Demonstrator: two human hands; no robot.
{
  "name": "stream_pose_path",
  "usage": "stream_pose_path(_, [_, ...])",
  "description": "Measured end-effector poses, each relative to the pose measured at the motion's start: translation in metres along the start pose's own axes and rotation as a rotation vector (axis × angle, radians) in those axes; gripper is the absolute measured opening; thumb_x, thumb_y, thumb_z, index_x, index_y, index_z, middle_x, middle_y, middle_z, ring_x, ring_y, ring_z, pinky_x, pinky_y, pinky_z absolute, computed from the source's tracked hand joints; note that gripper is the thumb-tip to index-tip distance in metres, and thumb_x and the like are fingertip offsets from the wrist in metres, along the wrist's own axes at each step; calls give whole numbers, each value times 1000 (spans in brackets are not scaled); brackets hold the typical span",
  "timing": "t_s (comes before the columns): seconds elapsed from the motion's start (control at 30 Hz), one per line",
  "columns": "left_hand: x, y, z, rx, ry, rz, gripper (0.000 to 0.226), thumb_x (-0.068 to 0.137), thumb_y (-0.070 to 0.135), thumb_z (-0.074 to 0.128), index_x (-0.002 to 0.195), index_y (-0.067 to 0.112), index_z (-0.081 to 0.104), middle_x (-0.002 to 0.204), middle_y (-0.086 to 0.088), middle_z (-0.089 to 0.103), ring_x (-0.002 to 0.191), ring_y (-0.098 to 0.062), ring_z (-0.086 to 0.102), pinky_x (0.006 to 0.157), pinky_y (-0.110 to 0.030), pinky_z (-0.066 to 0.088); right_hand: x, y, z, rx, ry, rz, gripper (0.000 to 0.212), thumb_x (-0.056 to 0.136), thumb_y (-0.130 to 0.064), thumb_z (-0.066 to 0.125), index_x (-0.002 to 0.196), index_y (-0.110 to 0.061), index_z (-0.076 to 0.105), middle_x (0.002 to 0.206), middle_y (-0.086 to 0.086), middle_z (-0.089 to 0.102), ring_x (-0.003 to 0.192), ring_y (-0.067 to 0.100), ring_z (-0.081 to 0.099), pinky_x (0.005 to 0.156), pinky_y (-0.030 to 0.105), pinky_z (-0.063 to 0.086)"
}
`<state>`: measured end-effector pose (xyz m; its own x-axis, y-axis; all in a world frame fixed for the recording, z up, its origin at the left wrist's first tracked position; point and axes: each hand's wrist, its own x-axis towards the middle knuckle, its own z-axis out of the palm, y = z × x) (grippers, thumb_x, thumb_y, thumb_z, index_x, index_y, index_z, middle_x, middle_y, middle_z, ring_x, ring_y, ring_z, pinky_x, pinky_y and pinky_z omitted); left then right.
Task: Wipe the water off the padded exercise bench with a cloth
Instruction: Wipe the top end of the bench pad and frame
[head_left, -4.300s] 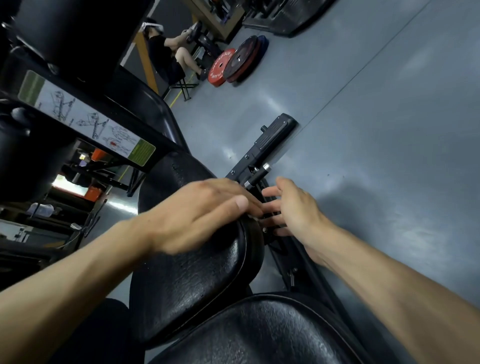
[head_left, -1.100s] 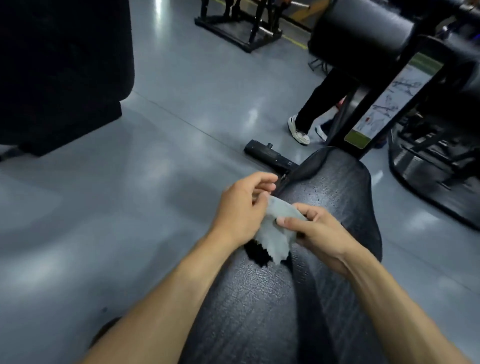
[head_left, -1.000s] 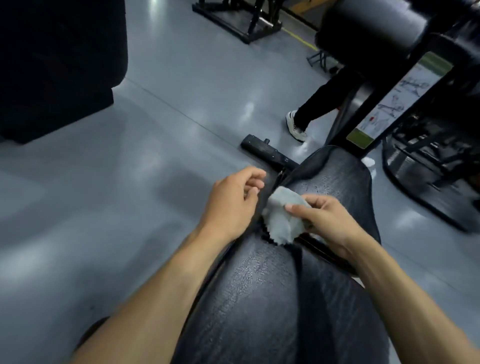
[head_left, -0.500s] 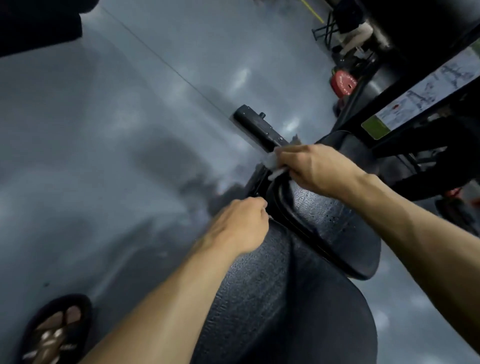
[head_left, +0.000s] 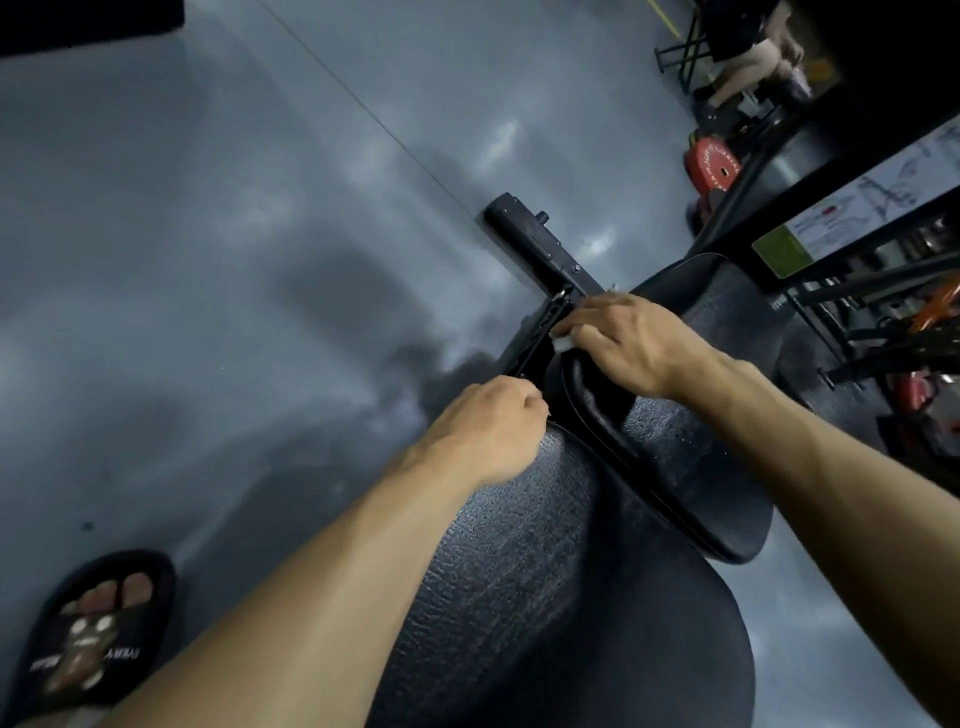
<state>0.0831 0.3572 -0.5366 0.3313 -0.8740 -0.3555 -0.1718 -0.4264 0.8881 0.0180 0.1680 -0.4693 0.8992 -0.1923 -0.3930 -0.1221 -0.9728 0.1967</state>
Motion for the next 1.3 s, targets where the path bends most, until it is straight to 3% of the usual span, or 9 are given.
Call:
stream_pose_path(0.17, [4,-1,2,63,13,-29,36,103,27,38,69,16,45,83,-4,55,86,-27,52,67,-33,33,-25,-36,12,-33,-53,-261,40,96,-32,36,93,-13,71,107,4,72,116,26,60,119,40,32])
stream_pose_path(0.23, [2,0,1,79,16,-16,36,103,27,39,70,16,51,76,1,56,86,-27,54,61,-33,35,-23,-27,12,-45,-45,-262,41,96,-33,36,100,-16,73,114,0,72,121,22,59,123,34,26])
stream_pose_path(0.43, [-4,3,0,78,17,30,37,105,25,35,113,18,71,115,2,71,107,-20,63,91,-32,47,-9,5,13,38,133,28,47,102,-30,32,106,-11,75,119,5,73,115,30,63,109,43,38])
stream_pose_path(0.63, [3,0,2,113,17,42,36,105,27,37,72,19,48,76,4,54,87,-24,55,71,-35,38,-34,-33,23,-79,71,-193,42,102,-36,35,115,-19,71,124,-4,67,134,17,50,126,36,16])
stream_pose_path(0.77, [9,-1,3,78,5,84,29,103,23,39,106,29,67,110,5,68,113,-24,61,91,-35,48,-21,-8,16,-68,77,-133,47,102,-39,30,123,-23,69,126,-3,67,129,16,55,124,38,22])
stream_pose_path(0.9, [13,-2,5,65,22,134,46,106,22,36,148,33,51,154,10,50,140,-11,46,109,-20,34,-12,54,7,97,77,122,68,99,-56,15,130,-23,66,138,1,64,131,19,54,118,46,31])
stream_pose_path(1.03, [18,-3,10,80,52,139,45,110,30,33,152,38,44,154,9,50,137,-12,48,102,-21,34,-25,89,8,182,158,340,72,97,-57,16,143,-20,57,151,7,53,145,25,41,121,48,26])
stream_pose_path(1.17, [23,-3,13,76,79,155,46,108,34,35,152,47,38,153,13,51,130,-9,54,107,-28,41,-29,31,23,181,242,37,47,106,-35,29,129,-15,65,132,4,65,130,22,52,115,46,33])
stream_pose_path(1.3, [22,-1,13,99,118,165,29,106,28,41,124,50,44,116,1,72,111,-20,64,98,-41,51,-32,11,22,213,206,-45,58,105,-38,18,130,-16,65,132,2,64,133,17,49,122,33,20])
